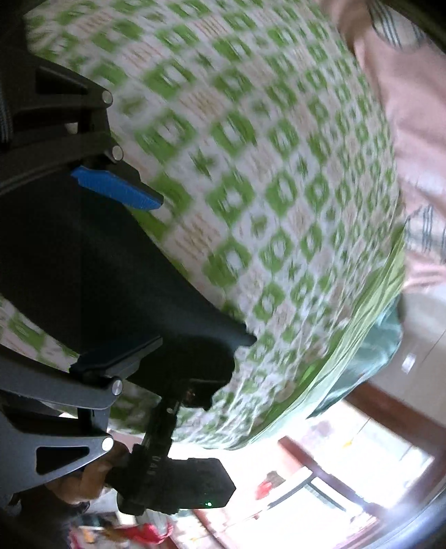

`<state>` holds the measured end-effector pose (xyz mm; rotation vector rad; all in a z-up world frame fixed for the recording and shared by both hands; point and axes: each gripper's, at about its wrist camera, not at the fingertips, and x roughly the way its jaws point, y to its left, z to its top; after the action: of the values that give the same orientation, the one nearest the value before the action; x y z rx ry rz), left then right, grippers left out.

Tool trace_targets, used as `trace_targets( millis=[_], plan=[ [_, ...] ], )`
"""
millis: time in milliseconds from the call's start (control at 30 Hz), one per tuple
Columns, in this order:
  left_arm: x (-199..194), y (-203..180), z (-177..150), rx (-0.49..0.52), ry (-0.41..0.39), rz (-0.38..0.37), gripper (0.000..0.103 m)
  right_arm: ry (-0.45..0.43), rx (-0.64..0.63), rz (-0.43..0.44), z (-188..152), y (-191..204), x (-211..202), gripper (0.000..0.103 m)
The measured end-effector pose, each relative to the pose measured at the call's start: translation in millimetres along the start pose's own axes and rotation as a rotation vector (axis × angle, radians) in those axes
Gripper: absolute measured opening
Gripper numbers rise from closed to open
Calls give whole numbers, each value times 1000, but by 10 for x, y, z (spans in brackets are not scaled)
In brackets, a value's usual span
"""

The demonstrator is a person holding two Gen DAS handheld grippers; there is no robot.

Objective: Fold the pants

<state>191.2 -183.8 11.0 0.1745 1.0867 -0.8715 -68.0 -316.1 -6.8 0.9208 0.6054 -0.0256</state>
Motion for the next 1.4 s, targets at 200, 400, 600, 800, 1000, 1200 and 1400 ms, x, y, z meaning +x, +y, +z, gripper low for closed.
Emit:
trace_targets(
  millis=[200, 400, 600, 800, 1000, 1200, 1400],
  plan=[
    [554, -197, 369, 47, 137, -133, 71, -19, -21, 8, 33, -46, -62, 11],
    [909, -364, 577, 111, 211, -205, 37, -10, -100, -26, -19, 34, -58, 11],
    [848, -423, 584, 127, 163, -242, 10, -4, -101, 21, -10, 25, -65, 11],
    [403, -434, 545, 127, 57, -243, 10, -11, -150, 123, 25, 216, -137, 11],
    [-93, -300, 449, 95, -38, -232, 10, 3, -204, 219, 29, 530, -127, 11],
    [-533, -176, 232, 58, -133, -201, 10, 66, -297, 322, -9, 957, 5, 11],
    [-794, 9, -73, 7, -187, -161, 10, 139, -354, 369, -162, 1247, 222, 12]
  ],
)
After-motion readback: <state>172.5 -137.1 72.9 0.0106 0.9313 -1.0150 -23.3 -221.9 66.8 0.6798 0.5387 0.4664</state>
